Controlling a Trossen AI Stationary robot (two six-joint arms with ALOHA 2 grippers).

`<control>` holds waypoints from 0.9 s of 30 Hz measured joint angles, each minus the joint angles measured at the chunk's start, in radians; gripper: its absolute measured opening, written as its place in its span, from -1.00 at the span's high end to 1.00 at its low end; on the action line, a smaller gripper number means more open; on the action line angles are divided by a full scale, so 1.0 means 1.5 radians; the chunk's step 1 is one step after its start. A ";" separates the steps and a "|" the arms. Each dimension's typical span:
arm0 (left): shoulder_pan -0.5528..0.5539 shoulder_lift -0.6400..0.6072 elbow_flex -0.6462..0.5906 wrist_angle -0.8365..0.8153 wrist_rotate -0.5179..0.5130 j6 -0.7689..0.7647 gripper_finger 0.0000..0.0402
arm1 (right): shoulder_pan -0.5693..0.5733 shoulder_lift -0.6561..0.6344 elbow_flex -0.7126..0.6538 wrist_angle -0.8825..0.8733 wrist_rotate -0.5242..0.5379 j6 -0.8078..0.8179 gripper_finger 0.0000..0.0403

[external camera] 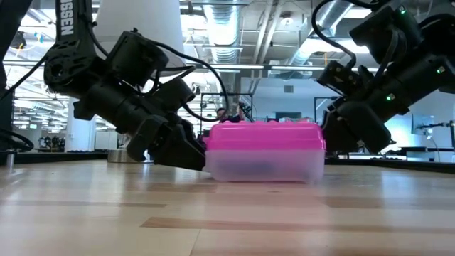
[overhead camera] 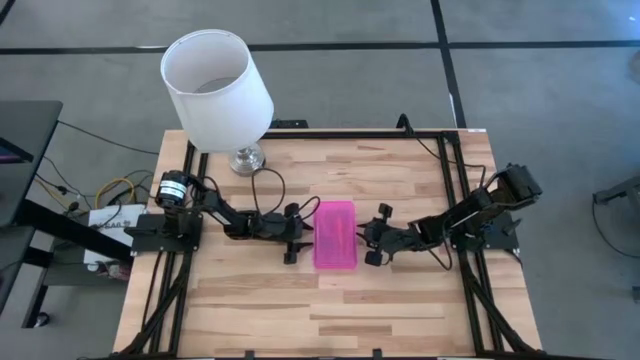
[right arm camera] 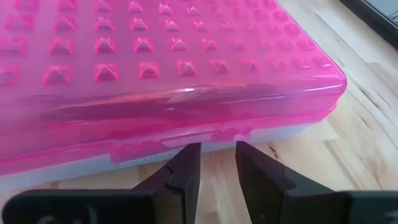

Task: Pick & place school supplies into a supply box
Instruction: Close the pink supply box

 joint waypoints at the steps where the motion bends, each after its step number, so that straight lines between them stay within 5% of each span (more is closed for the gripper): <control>1: 0.000 0.000 -0.002 0.001 -0.003 -0.001 -0.04 | 0.001 0.000 0.000 0.001 0.000 0.002 0.50; 27: 0.000 0.000 -0.007 0.011 -0.029 -0.010 -0.04 | 0.002 -0.001 0.004 -0.036 0.000 0.041 0.50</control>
